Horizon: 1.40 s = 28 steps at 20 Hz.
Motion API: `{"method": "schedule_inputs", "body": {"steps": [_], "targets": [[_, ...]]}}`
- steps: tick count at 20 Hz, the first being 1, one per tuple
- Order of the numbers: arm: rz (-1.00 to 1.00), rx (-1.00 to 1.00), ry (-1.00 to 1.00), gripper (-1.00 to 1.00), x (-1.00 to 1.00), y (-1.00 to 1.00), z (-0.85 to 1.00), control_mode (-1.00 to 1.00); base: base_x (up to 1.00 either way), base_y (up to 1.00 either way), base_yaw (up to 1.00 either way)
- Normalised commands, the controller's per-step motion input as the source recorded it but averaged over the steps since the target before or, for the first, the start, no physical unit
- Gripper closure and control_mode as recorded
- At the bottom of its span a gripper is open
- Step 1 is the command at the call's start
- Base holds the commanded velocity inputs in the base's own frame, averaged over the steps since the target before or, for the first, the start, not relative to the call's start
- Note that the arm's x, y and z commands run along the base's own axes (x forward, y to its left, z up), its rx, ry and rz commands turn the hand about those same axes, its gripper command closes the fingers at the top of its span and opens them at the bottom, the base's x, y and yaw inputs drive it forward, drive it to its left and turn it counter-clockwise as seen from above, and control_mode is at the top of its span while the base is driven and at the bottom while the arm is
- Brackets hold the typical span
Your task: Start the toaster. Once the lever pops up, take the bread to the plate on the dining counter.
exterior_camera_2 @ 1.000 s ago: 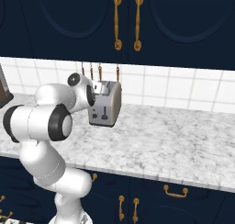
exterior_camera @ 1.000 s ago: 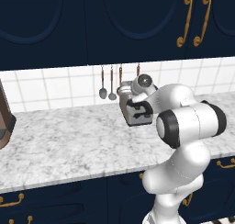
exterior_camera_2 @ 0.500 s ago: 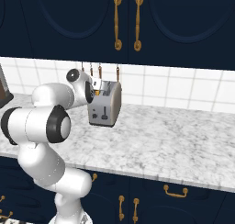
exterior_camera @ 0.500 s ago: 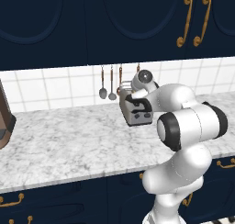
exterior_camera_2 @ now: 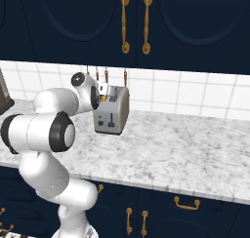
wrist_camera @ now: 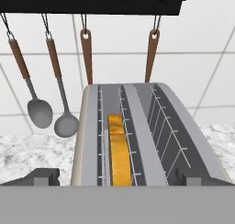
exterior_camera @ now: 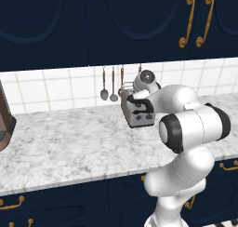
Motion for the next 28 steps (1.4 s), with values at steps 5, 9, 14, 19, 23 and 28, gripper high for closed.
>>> {"method": "schedule_inputs", "body": {"steps": [5,9,14,19,23,28], "targets": [[0.0,0.0,0.0,-1.0,0.0,0.0,0.0,-1.0,0.0,0.0,0.0],[0.0,0.0,0.0,-1.0,0.0,0.0,0.0,-1.0,0.0,0.0,0.0],[0.0,0.0,0.0,-1.0,0.0,0.0,0.0,-1.0,0.0,0.0,0.0],[0.0,0.0,0.0,-1.0,0.0,0.0,0.0,-1.0,0.0,0.0,0.0],[0.0,0.0,0.0,-1.0,0.0,0.0,0.0,-1.0,0.0,0.0,0.0],[0.0,0.0,0.0,-1.0,0.0,0.0,0.0,-1.0,0.0,0.0,0.0]]}}
